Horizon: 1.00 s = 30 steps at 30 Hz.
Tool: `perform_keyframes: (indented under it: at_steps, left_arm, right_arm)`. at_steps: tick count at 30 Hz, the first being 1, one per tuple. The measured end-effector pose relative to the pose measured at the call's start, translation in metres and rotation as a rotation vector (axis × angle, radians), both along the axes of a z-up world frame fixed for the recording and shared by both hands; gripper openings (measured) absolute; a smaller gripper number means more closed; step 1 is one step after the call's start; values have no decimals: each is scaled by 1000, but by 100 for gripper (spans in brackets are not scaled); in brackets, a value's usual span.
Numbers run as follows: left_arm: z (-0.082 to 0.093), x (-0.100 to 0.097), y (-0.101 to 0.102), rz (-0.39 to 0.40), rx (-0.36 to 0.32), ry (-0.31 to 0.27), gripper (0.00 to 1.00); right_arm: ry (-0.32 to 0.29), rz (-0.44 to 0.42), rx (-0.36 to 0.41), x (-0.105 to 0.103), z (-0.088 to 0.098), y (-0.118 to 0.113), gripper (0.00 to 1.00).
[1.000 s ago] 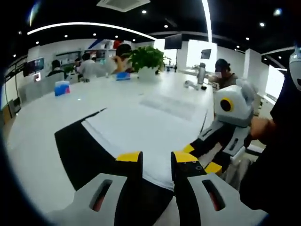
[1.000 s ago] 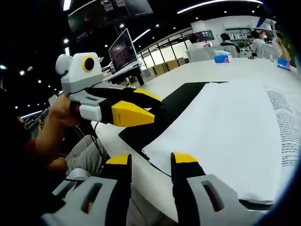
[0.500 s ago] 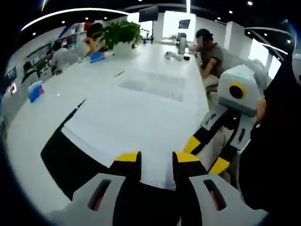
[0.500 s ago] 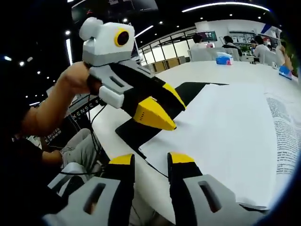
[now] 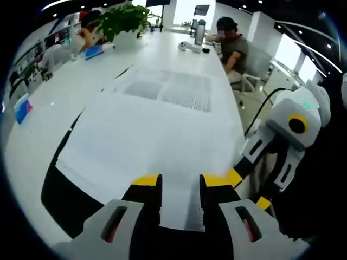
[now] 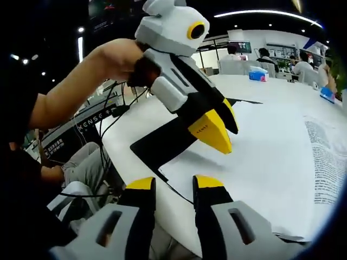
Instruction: Flip through the bound document one page at a time
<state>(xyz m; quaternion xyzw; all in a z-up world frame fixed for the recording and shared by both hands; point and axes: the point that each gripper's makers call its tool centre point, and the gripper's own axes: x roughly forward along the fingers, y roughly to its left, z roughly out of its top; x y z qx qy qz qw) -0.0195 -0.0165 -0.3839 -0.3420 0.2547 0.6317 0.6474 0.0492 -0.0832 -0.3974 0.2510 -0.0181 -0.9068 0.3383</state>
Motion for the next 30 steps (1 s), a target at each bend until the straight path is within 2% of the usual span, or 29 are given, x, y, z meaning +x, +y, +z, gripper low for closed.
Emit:
perform_keyframes:
  at_steps: [6,11,15,23,30]
  left_arm:
    - [-14,-7,4,16,-26,51,30]
    - [-21,-6,1,26,-35,68,30]
    - [-21,-6,0,25,-24,125,28]
    - [-21,-8,-2,32,-8,136,28]
    - [-20,-8,-3,38,27,132,28]
  right_arm:
    - [3,4,2,0,0,1,27]
    - [0,-6,-13,-1,0,1,27]
    - [5,-3,-16,-1,0,3,26]
    - [21,0,-25,-2,0,3,25]
    - [4,-12,-42,-3,0,5,23]
